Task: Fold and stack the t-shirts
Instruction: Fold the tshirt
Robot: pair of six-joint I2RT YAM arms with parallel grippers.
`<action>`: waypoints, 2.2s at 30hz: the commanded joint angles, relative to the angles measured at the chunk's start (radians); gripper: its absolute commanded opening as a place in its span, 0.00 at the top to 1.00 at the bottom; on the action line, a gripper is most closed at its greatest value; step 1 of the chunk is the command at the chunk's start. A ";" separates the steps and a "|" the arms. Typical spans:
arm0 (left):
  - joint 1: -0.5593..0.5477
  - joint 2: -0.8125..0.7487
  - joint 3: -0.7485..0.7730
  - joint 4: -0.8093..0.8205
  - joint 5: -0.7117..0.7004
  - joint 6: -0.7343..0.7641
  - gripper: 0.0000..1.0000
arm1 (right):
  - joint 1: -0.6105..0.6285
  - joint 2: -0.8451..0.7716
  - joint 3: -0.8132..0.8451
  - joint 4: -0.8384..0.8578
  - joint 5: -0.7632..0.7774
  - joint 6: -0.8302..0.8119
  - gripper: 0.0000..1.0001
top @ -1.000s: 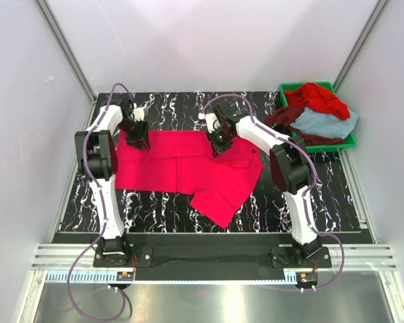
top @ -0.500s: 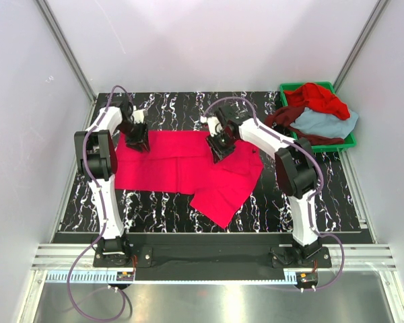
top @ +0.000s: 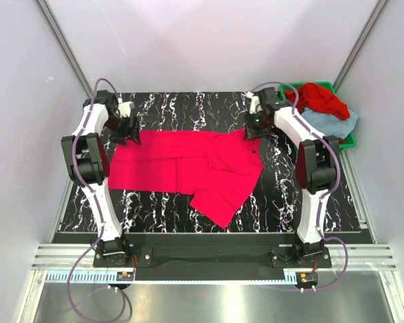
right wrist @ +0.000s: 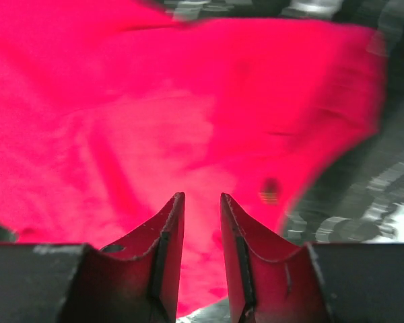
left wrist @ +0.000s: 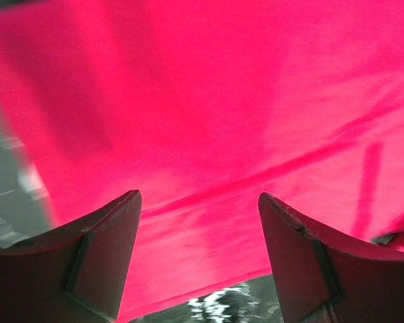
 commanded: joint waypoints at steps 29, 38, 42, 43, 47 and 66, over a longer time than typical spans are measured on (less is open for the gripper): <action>-0.049 0.351 0.397 0.032 -0.194 -0.070 0.25 | -0.106 0.346 0.251 -0.045 0.012 -0.022 0.64; -0.055 0.380 0.449 0.063 -0.229 -0.072 0.23 | -0.112 0.447 0.408 -0.068 0.030 -0.060 0.64; -0.065 0.389 0.470 0.072 -0.245 -0.067 0.22 | -0.112 0.463 0.452 -0.073 0.032 -0.068 0.63; -0.067 0.389 0.472 0.076 -0.246 -0.067 0.22 | -0.112 0.463 0.455 -0.067 0.033 -0.070 0.63; -0.072 0.377 0.489 0.076 -0.258 -0.068 0.15 | -0.112 0.461 0.463 -0.058 0.038 -0.073 0.63; -0.066 -0.515 -0.244 0.089 -0.266 -0.147 0.12 | -0.008 -0.265 -0.098 0.005 -0.036 -0.520 0.54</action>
